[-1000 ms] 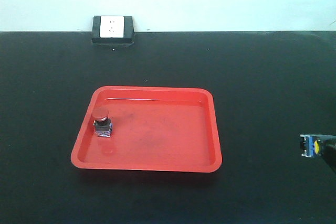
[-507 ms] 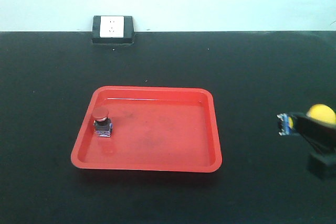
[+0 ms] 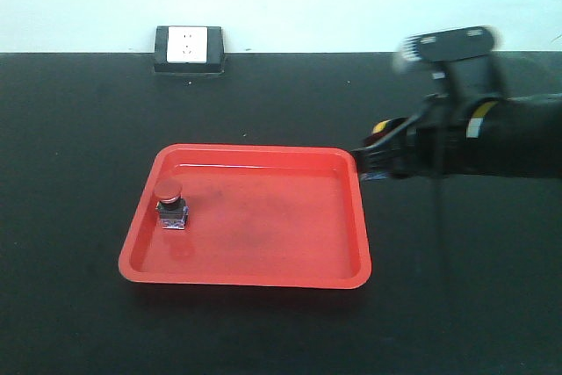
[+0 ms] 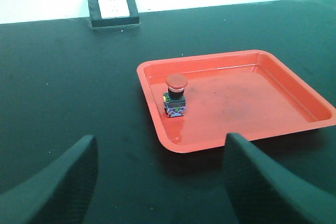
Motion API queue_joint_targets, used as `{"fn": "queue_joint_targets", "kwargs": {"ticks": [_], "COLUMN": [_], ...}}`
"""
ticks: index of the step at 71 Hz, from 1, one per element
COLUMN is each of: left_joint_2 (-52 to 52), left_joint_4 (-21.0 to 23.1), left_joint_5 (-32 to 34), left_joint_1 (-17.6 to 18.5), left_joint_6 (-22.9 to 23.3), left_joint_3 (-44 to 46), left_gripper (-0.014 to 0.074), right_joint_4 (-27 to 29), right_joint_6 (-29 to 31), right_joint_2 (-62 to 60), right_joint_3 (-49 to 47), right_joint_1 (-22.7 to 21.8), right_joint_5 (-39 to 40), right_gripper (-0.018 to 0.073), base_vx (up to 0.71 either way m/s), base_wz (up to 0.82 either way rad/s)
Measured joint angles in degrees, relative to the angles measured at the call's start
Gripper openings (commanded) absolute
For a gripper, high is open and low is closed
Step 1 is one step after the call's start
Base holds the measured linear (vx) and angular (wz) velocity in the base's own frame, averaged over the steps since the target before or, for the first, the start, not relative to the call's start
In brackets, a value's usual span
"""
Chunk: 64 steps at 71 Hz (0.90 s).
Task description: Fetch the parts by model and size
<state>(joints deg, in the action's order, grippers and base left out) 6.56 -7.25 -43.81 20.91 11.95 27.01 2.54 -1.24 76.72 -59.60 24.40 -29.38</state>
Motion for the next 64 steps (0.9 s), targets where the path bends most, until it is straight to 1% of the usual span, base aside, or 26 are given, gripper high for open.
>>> {"fn": "queue_joint_targets", "kwargs": {"ticks": [7,18,28,37,45,50,60,61,64], "left_joint_2": [0.0,0.0,0.0,0.0,0.0,0.0,0.0,0.0,0.0], "left_joint_4": [0.0,0.0,0.0,0.0,0.0,0.0,0.0,0.0,0.0], "left_joint_5": [0.0,0.0,0.0,0.0,0.0,0.0,0.0,0.0,0.0], "left_joint_1": [0.0,0.0,0.0,0.0,0.0,0.0,0.0,0.0,0.0], "left_joint_6": [0.0,0.0,0.0,0.0,0.0,0.0,0.0,0.0,0.0], "left_joint_3": [0.0,0.0,0.0,0.0,0.0,0.0,0.0,0.0,0.0], "left_gripper": [0.0489,0.0489,0.0489,0.0489,0.0489,0.0489,0.0489,0.0489,0.0489], "right_joint_4": [-0.06,-0.4,-0.4,-0.4,-0.93,-1.52,-1.9,-1.9,-1.9], "right_joint_6": [-1.5,-5.67,-6.96,-8.11,-9.75,-10.55,-11.05,-11.1,-11.17], "right_joint_2": [7.27,16.11,22.14,26.62,29.11,30.37,31.54,31.54,31.61], "right_joint_3": [-3.81,-8.25,-10.53,-11.31,-11.31,-11.31,-11.78,-11.84,-11.96], "right_joint_1": [1.74,1.83,1.83,1.83,1.83,1.83,1.83,1.83,1.83], "right_joint_5": [-1.09,-2.01,-2.03,-1.56,-1.11,-0.85,-0.22,-0.22,-0.22], "right_gripper": [0.0008,0.0011,0.002,0.0056,0.0121,0.0181,0.0349,0.038,0.0433], "base_vx": [0.0,0.0,0.0,0.0,0.0,0.0,0.0,0.0,0.0], "base_wz": [0.0,0.0,0.0,0.0,0.0,0.0,0.0,0.0,0.0]}}
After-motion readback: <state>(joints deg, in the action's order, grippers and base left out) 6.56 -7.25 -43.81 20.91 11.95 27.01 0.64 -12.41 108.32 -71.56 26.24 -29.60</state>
